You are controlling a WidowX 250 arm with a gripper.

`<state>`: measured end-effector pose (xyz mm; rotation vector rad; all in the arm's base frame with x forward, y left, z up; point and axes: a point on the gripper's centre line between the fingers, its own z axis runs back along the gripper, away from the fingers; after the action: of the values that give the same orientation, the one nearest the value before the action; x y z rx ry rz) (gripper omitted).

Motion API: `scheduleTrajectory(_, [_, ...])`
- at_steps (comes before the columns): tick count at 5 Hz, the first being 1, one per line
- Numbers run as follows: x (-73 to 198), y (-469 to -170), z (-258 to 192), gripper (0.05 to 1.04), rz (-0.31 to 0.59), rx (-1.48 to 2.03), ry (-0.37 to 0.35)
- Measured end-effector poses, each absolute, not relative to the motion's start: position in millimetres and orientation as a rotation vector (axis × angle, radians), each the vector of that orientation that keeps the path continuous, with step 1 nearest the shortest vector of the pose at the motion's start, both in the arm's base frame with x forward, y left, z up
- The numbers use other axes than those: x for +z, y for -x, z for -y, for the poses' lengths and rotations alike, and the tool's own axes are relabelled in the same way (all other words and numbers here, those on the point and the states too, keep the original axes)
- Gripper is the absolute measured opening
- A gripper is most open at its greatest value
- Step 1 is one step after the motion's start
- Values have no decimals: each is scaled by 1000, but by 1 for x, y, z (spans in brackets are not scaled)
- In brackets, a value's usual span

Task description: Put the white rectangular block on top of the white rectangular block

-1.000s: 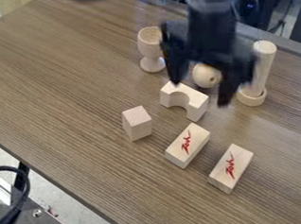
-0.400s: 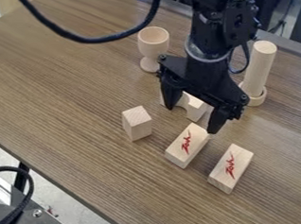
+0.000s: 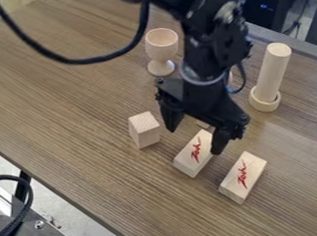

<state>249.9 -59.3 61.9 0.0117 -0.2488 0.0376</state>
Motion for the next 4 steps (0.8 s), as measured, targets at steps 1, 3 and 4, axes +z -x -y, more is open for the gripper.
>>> scheduleTrajectory(1, [56, -248, 61, 1000, 276, -6, -17])
scheduleTrajectory(3, [49, -242, 69, 999, 322, -74, -7])
scheduleTrajectory(4, [44, -248, 74, 1000, 301, -60, 4])
